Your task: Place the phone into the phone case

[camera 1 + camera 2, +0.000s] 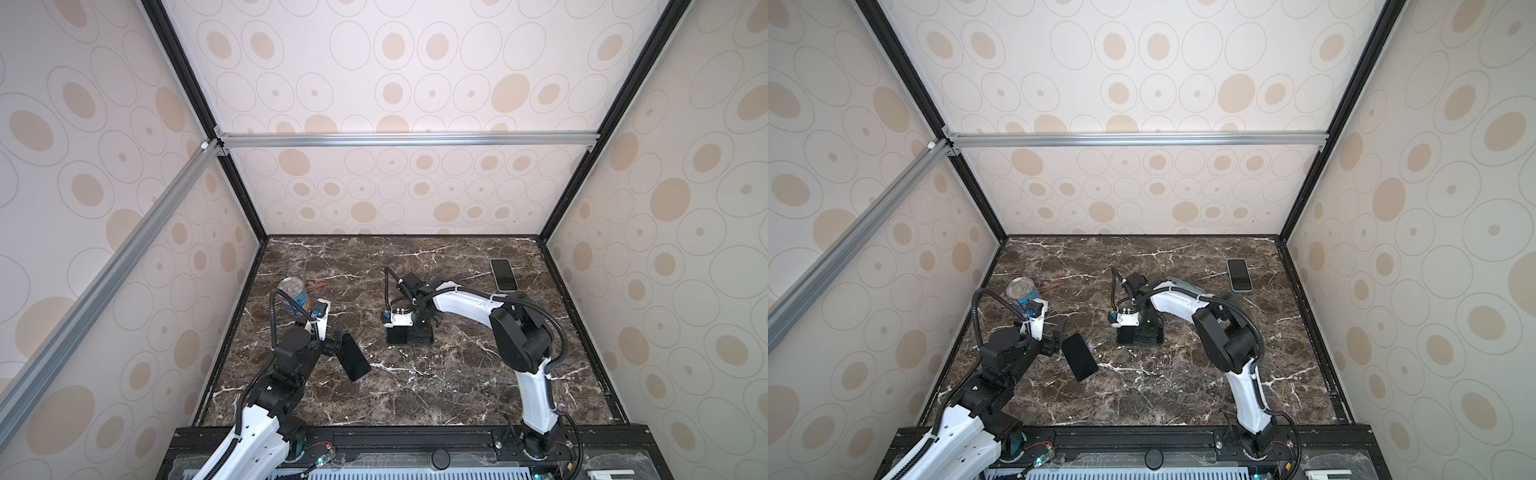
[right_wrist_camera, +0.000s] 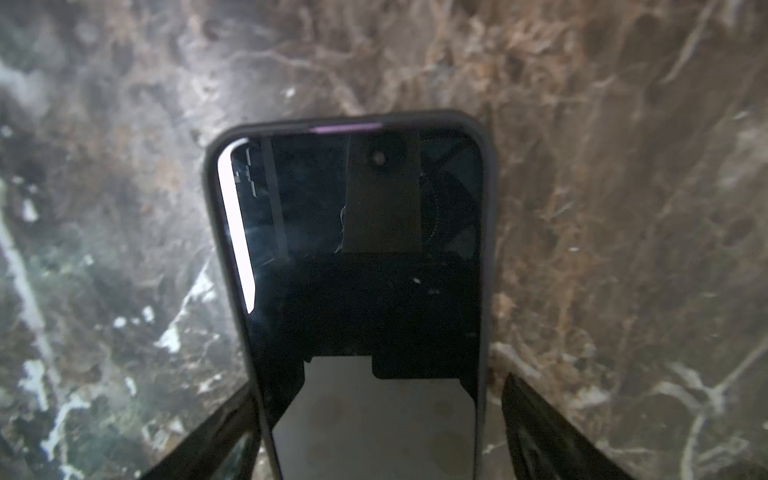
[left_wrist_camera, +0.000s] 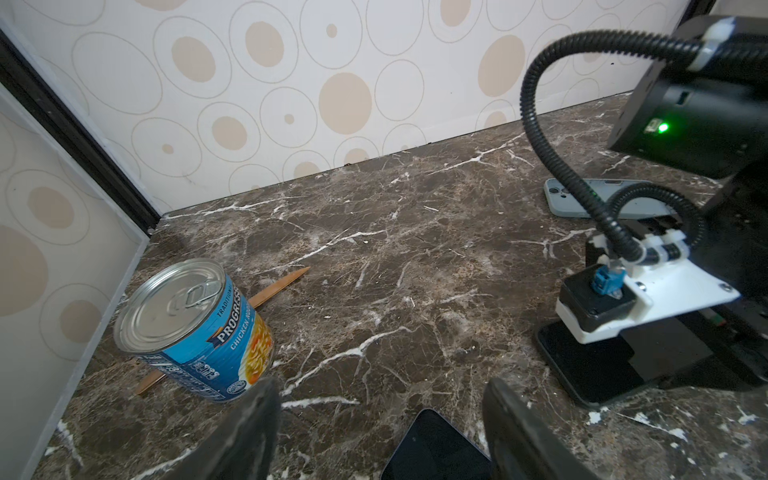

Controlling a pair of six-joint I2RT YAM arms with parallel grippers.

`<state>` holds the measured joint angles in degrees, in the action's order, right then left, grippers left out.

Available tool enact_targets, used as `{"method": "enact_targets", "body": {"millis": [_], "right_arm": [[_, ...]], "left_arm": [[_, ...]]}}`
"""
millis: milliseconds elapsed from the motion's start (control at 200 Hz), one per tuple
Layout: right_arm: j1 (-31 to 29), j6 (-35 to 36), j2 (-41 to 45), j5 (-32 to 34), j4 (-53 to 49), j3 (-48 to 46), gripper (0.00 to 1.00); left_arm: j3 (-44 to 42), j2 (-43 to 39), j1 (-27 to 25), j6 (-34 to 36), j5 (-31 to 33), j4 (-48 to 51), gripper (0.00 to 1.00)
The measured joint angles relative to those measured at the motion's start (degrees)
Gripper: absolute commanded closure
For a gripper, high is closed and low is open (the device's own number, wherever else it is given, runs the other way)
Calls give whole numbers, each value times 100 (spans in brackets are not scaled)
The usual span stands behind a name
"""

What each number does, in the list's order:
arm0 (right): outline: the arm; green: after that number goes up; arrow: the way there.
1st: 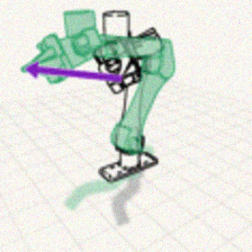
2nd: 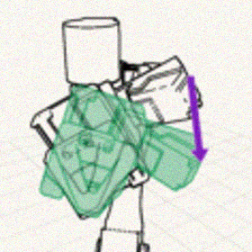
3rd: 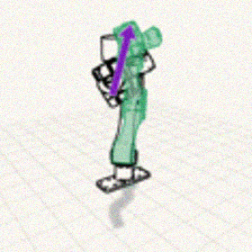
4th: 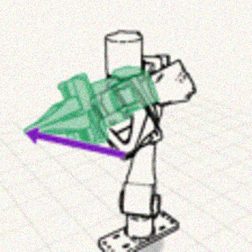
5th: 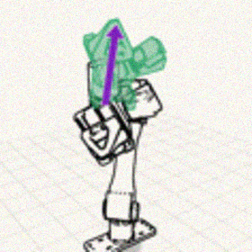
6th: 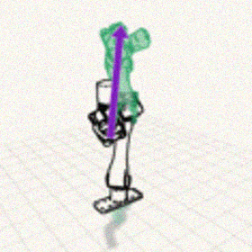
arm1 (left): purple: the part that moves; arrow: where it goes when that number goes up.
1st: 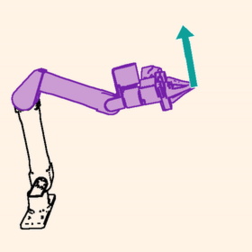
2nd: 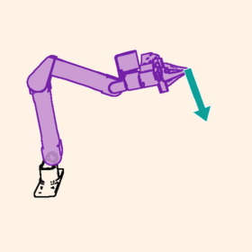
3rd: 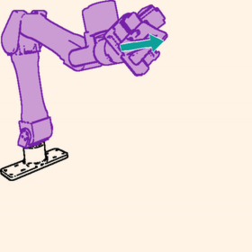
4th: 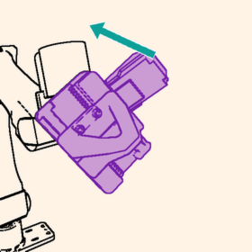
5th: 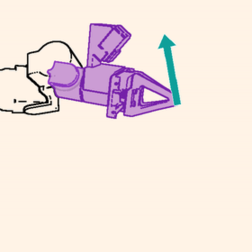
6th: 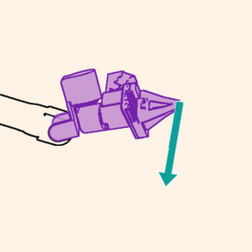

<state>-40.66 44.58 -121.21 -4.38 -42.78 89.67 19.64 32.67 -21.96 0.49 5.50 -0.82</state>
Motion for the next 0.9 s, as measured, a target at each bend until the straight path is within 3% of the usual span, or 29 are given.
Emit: {"method": "enact_targets", "body": {"millis": [215,625,900], "right_arm": [[17,-1139,-774,599,-136,1320,16],[256,-4015,-3084,901,-837,5270,19],[516,-4892,-3309,813,-892,5628,15]], "left_arm": [[0,-63,0,20,155,-42,23],[0,-118,0,20,249,-83,23],[0,-111,0,20,308,-85,23]]}}
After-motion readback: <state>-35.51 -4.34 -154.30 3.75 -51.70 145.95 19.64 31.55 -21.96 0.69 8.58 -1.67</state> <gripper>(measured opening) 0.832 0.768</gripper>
